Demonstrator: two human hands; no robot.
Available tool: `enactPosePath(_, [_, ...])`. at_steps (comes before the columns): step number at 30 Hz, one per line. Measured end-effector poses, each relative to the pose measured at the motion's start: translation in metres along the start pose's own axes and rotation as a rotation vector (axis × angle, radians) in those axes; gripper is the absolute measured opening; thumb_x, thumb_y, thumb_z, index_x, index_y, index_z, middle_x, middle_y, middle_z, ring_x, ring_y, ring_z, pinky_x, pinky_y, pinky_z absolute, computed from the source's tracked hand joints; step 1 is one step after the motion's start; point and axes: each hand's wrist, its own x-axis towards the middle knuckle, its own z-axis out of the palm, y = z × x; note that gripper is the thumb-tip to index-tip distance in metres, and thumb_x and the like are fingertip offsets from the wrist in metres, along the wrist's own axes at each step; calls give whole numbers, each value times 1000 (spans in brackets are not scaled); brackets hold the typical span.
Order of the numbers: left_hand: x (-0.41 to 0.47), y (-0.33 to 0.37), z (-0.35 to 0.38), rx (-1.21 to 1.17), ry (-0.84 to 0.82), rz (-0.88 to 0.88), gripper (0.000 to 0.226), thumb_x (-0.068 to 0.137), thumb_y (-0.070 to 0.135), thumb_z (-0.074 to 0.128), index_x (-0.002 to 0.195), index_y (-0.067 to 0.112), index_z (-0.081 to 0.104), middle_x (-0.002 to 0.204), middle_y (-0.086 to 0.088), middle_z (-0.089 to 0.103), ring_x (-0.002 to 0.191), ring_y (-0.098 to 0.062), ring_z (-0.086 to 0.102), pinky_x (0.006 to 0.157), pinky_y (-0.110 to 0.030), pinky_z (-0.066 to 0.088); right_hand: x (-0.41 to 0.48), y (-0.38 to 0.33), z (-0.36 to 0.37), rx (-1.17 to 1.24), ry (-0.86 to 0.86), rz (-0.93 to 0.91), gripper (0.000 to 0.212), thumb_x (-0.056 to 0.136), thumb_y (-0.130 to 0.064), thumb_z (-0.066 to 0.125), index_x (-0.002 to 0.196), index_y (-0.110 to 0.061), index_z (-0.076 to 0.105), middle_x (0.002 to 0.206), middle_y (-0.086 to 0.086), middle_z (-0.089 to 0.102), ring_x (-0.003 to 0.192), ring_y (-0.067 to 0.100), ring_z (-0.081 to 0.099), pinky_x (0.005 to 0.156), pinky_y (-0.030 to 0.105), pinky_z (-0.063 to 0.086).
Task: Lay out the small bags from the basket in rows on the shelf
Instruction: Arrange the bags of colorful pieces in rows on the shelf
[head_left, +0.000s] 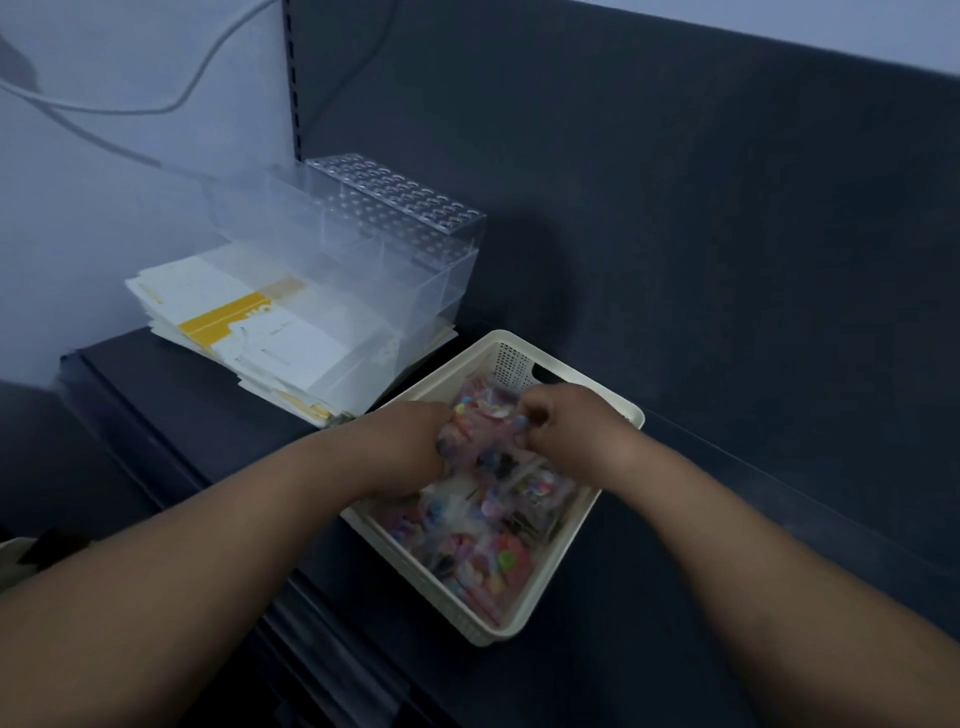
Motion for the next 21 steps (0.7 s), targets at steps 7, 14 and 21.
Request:
enactPosePath(7, [4,30,-13,-708,-44,77,60,69,11,70,124,31,55,119,5,62,102,-17,65,90,-44,53,-26,7,-18,698,32,71,18,87,3,58,74,-11,56,71,9,61,59,15,59,53,24,48])
enactPosePath(14, [4,62,-2,-861,-43,72,22,84,13,68,105,16,68,104,-14,71,100,-31,67,92,-45,49,-45,11,-30,987,12,120,20,86,4,58,102,-6,61,84,10,65,66,20,62,60,27,50])
enactPosePath(21, [6,79,2,-841,-34,90,27,83,-4,63,107,6,64,102,-19,70,91,-28,69,85,-40,55,-61,20,-36,1133,11,144,14,91,-7,56,94,-18,63,78,4,69,61,14,64,53,23,51])
